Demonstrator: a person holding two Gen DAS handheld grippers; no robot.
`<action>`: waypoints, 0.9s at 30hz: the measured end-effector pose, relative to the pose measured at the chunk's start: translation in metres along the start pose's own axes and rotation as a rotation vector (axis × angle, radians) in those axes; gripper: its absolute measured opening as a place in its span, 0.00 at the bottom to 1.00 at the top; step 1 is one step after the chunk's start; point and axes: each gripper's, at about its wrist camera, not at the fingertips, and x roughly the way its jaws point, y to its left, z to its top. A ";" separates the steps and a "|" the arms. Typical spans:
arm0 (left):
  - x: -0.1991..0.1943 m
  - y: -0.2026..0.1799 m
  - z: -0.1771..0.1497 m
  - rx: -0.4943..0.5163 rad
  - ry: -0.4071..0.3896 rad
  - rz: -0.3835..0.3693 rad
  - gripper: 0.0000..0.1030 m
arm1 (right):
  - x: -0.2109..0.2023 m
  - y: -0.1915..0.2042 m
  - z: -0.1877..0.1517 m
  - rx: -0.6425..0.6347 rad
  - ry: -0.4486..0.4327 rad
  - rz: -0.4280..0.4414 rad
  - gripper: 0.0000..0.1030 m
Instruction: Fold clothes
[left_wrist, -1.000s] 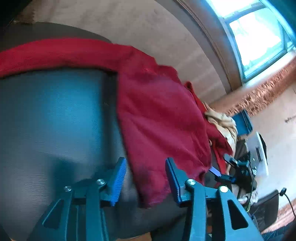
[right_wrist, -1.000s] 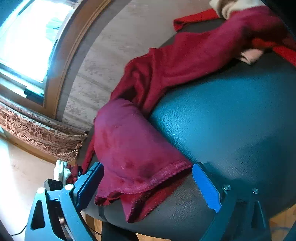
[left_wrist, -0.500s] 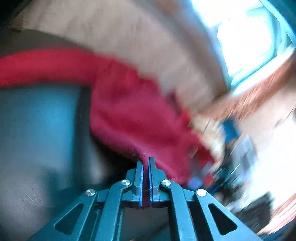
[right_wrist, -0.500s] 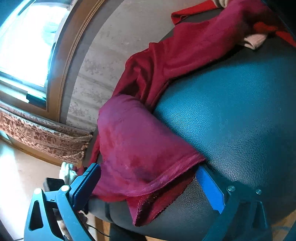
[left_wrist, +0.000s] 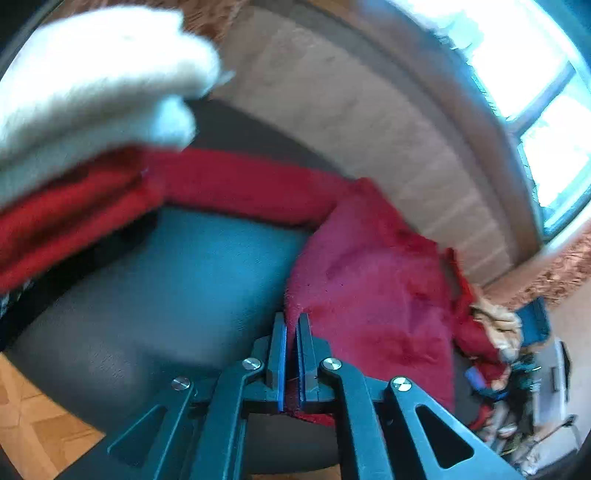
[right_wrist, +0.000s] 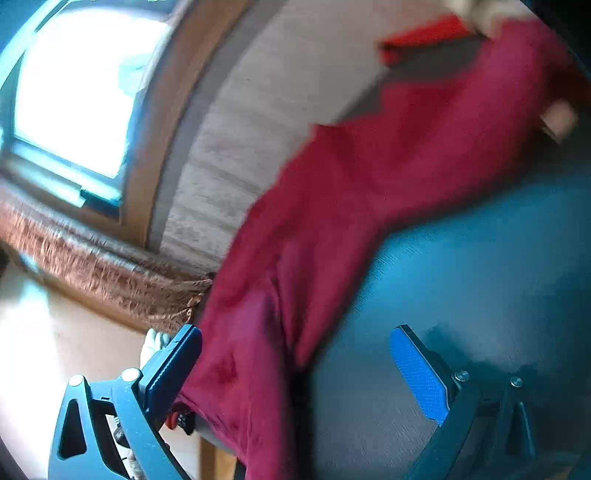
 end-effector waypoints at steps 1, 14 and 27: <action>0.005 0.000 -0.002 0.004 0.014 0.014 0.03 | 0.012 0.008 0.007 -0.012 0.028 0.040 0.99; 0.043 -0.026 -0.020 0.016 0.093 0.051 0.04 | 0.090 -0.039 0.082 0.070 0.279 -0.137 0.34; 0.022 -0.037 -0.019 0.051 0.043 0.129 0.06 | 0.034 0.032 0.083 -0.419 0.180 -0.503 0.59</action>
